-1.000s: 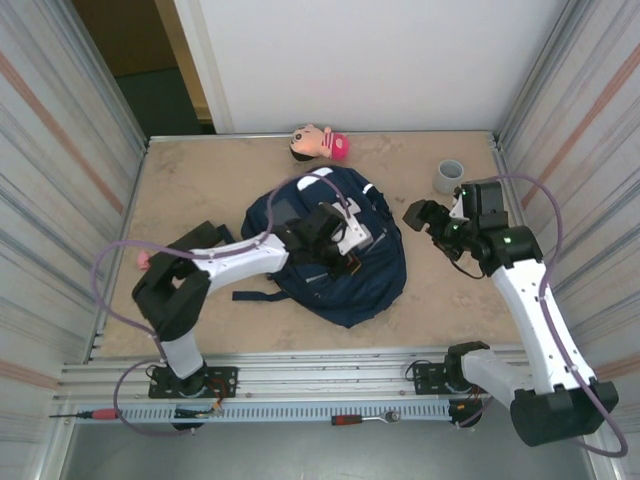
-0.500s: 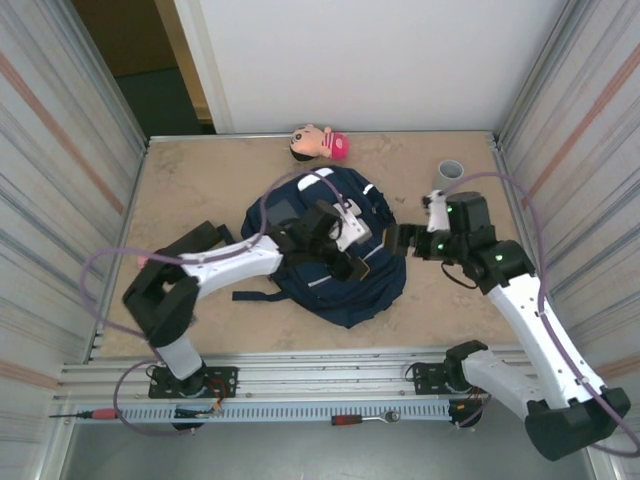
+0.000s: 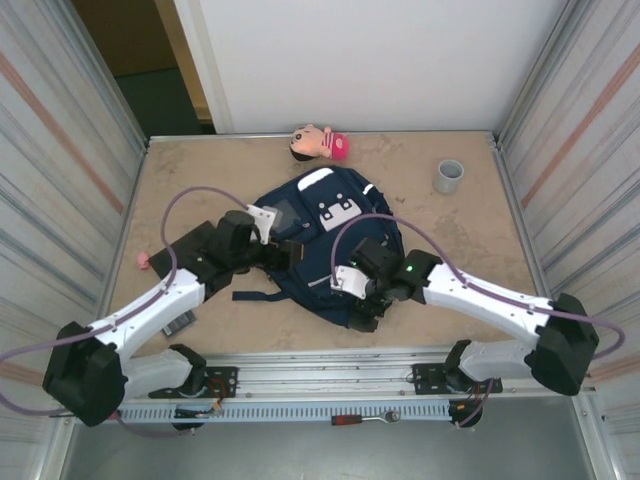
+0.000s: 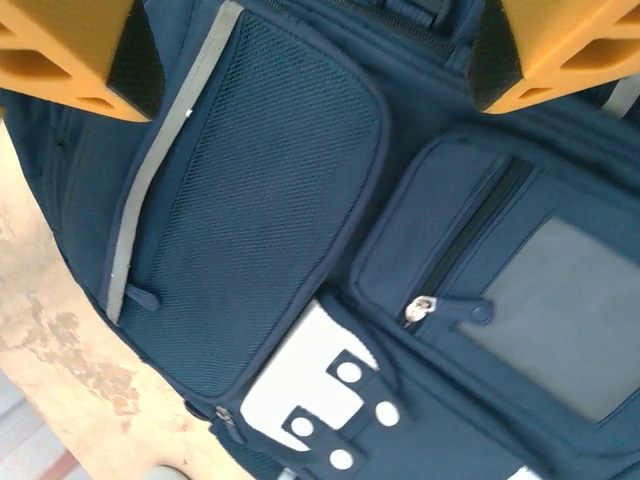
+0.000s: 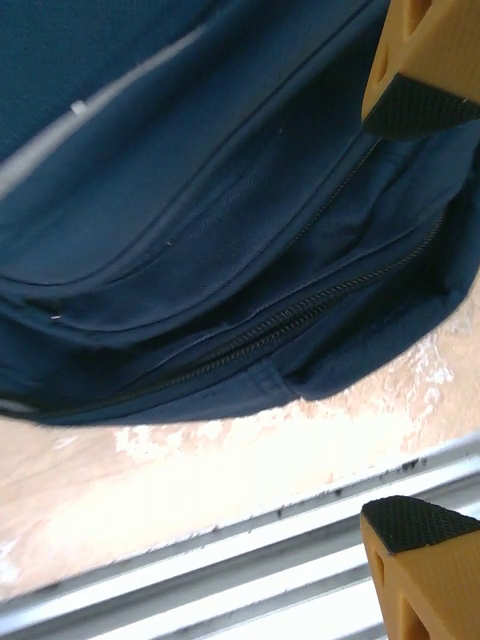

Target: Pack the student bag

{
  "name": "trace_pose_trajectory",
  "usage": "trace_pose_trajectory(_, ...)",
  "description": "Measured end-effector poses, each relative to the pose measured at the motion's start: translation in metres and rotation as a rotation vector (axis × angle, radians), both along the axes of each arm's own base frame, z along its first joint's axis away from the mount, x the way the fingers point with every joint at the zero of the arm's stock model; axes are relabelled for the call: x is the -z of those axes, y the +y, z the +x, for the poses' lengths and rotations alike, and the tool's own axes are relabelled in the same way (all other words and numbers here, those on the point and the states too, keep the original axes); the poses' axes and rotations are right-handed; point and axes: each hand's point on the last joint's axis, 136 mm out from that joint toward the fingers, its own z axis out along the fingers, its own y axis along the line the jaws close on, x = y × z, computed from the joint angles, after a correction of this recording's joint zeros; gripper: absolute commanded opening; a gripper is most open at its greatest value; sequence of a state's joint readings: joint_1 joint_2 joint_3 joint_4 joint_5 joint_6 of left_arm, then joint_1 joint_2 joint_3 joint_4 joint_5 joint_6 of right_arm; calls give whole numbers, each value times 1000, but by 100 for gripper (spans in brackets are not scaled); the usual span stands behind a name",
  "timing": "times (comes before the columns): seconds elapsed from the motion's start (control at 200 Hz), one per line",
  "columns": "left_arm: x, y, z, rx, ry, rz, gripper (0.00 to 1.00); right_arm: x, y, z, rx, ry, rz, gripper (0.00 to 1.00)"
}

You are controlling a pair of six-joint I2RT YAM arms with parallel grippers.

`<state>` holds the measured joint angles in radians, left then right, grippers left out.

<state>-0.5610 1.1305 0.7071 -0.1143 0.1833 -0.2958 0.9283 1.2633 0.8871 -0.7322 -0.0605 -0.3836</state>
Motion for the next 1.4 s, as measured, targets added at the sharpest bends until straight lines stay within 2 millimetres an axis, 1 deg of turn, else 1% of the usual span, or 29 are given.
trace_pose_trajectory(0.075, -2, 8, -1, -30, -2, -15, 83, 12, 0, 6, -31, -25, -31, 95)
trace_pose_trajectory(0.17, -6, 12, 0, -54, -8, -31, 83, 21, 5, 14, -61, -66, -38, 96)
trace_pose_trajectory(0.22, -6, 13, 0, -59, -6, -36, 83, 27, 7, 18, -72, -87, -42, 94)
trace_pose_trajectory(0.251, -5, 13, 0, -61, -3, -38, 83, 31, 7, 20, -78, -94, -45, 92)
trace_pose_trajectory(0.311, -3, 13, -1, -65, 5, -40, 83, 41, 6, 20, -89, -101, -57, 78)
trace_pose_trajectory(0.376, -1, 14, -1, -73, 14, -43, 83, 49, 5, 21, -97, -114, -63, 67)
trace_pose_trajectory(0.476, 2, 18, 0, -95, 30, -49, 83, 49, 7, 23, -112, -144, -42, 44)
trace_pose_trajectory(0.511, 2, 20, 1, -104, 34, -53, 82, 46, 7, 23, -119, -157, -32, 35)
trace_pose_trajectory(0.596, 3, 23, 3, -121, 40, -56, 82, 29, 6, 24, -130, -182, 10, 14)
trace_pose_trajectory(0.636, 3, 25, 4, -128, 42, -57, 82, 20, 2, 24, -123, -183, 29, 6)
trace_pose_trajectory(0.681, 3, 26, 4, -131, 44, -57, 79, 7, -1, 26, -108, -181, 51, 0)
trace_pose_trajectory(0.787, 5, 27, 4, -134, 48, -61, 76, -32, -5, 36, -84, -206, 125, 0)
trace_pose_trajectory(0.867, 7, 24, 3, -119, 46, -72, 75, -64, -13, 46, -55, -231, 190, 0)
trace_pose_trajectory(0.927, 11, 21, 1, -102, 42, -87, 74, -83, -22, 53, -26, -239, 238, 0)
trace_pose_trajectory(0.987, 15, 18, -2, -75, 38, -103, 74, -96, -32, 61, 10, -238, 277, 0)
trace_pose_trajectory(1.072, 19, 12, -6, -35, 23, -131, 73, -107, -44, 70, 47, -235, 314, 0)
trace_pose_trajectory(1.163, 21, 5, -8, 12, 3, -158, 73, -112, -51, 72, 55, -218, 334, 0)
trace_pose_trajectory(1.283, 21, -5, -7, 60, -16, -191, 73, -114, -52, 71, 47, -191, 348, 0)
trace_pose_trajectory(1.398, 30, -10, -7, 86, -5, -202, 73, -116, -49, 71, 36, -169, 362, 0)
